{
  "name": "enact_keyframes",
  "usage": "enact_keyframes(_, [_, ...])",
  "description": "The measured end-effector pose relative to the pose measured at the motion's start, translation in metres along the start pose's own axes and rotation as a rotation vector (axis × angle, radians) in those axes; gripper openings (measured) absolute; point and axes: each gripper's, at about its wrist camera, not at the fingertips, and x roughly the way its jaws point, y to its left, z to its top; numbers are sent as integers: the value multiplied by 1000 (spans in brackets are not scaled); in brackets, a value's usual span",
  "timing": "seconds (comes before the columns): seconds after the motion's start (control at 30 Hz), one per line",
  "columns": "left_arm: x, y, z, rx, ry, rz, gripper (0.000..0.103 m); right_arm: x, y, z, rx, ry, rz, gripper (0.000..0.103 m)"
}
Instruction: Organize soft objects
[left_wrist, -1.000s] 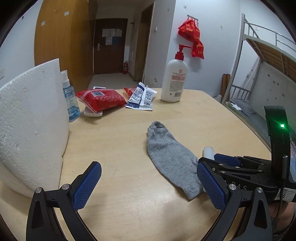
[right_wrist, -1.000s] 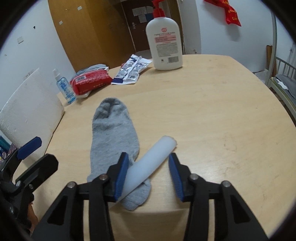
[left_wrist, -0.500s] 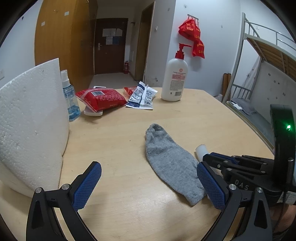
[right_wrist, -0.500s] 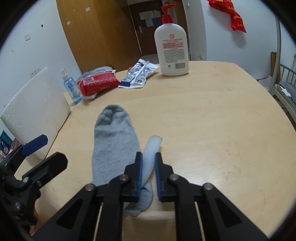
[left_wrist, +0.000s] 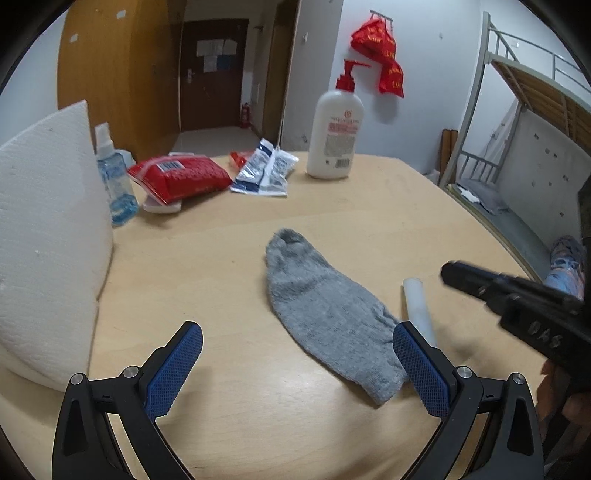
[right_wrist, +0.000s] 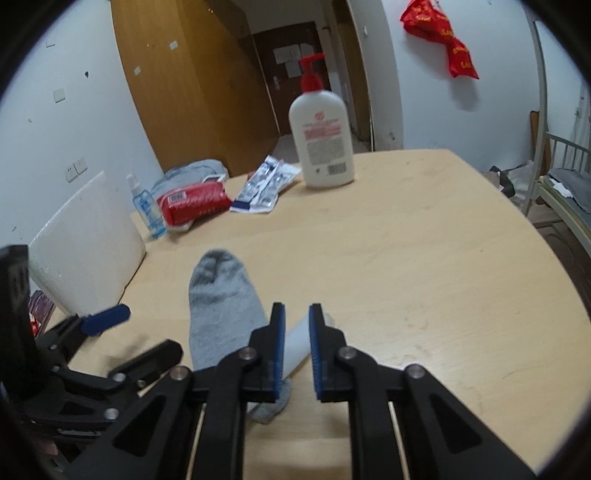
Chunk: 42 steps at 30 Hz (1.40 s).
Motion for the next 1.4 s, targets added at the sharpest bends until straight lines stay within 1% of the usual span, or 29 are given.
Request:
enact_keyframes(0.07, [3,-3,0,-3,11,-1,103,3,-1,-2,5,27,6,16])
enact_keyframes(0.13, [5,-5,0,-1,17,12,103,8,-4,-6,35,63,36,16])
enact_keyframes(0.2, [3,-5,0,-4,8,14,103,14,-2,-10,32,87,27,16])
enact_keyframes(0.27, [-3,0,0,-11,-9,18,103,17,-1,-12,46,103,53,16])
enact_keyframes(0.3, [-6,2,0,-14,-22,22,103,20,1,-12,41,109,46,17])
enact_keyframes(0.37, [-10,9,-1,-28,-35,41,103,25,4,-12,44,123,40,27])
enact_keyframes(0.4, [-12,13,-2,-41,-39,45,103,29,5,-12,44,136,44,36])
enact_keyframes(0.43, [-13,15,-2,-48,-40,44,103,32,6,-13,45,146,40,42])
enact_keyframes(0.47, [-14,18,-1,-53,-40,43,103,35,8,-13,40,154,32,43])
enact_keyframes(0.53, [-15,21,-2,-52,-40,48,103,38,11,-14,36,163,30,44])
enact_keyframes(0.83, [-20,23,-4,-49,-53,23,103,44,24,-15,-10,184,-64,44])
enact_keyframes(0.93, [-21,21,-4,-42,-58,13,103,45,24,-15,-13,179,-67,43])
enact_keyframes(0.97, [-21,20,-4,-39,-59,11,103,46,25,-14,-20,178,-73,43])
enact_keyframes(1.0, [-22,20,-4,-37,-59,10,103,46,26,-14,-31,176,-82,33])
enact_keyframes(1.07, [-22,20,-4,-39,-60,10,103,45,29,-15,-53,161,-82,22])
enact_keyframes(1.1, [-22,20,-4,-40,-60,9,103,43,29,-14,-60,147,-80,10])
enact_keyframes(1.17, [-22,20,-4,-41,-58,13,103,41,26,-12,-50,141,-50,9])
enact_keyframes(1.33, [-18,14,-3,-22,-45,27,103,28,23,-9,-45,102,-29,9])
enact_keyframes(1.4, [-15,10,-4,-24,-35,19,103,22,21,-7,-43,86,-25,9])
